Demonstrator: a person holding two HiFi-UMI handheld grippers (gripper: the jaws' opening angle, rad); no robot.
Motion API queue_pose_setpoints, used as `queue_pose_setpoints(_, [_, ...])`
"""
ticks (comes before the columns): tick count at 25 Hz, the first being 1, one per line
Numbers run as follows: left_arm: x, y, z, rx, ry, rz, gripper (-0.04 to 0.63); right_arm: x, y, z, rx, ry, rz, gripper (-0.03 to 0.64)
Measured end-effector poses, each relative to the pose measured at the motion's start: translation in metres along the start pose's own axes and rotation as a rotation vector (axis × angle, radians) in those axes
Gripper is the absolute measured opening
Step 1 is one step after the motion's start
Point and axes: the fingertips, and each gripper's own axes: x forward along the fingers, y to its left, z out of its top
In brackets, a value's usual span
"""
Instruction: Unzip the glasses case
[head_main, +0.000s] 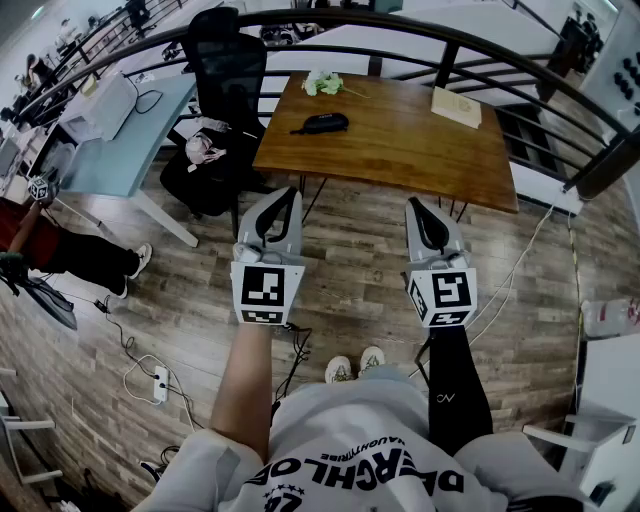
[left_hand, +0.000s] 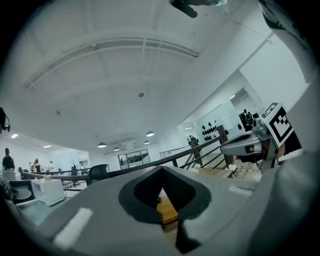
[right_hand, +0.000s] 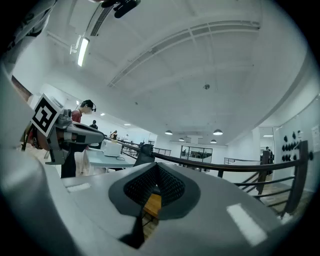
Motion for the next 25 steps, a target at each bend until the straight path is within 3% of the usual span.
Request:
queue_pose_setpoints(17, [-0.006,0.002,0.003,-0.045,-0.026,0.030,0.009,-0.004,-0.001,-0.002,0.031,0.007,-0.007,0.034])
queue_pose_setpoints(22, [-0.006,-0.002,0.001,-0.062,-0.038,0.011,0.122,-0.005,0.000,-0.007,0.040,0.009,-0.006,0.105])
queue_pose_setpoints(25, [0.000,-0.006,-0.001,-0.036,-0.036,0.006,0.132,-0.001,-0.002,-0.009,0.041,0.005,0.003,0.137])
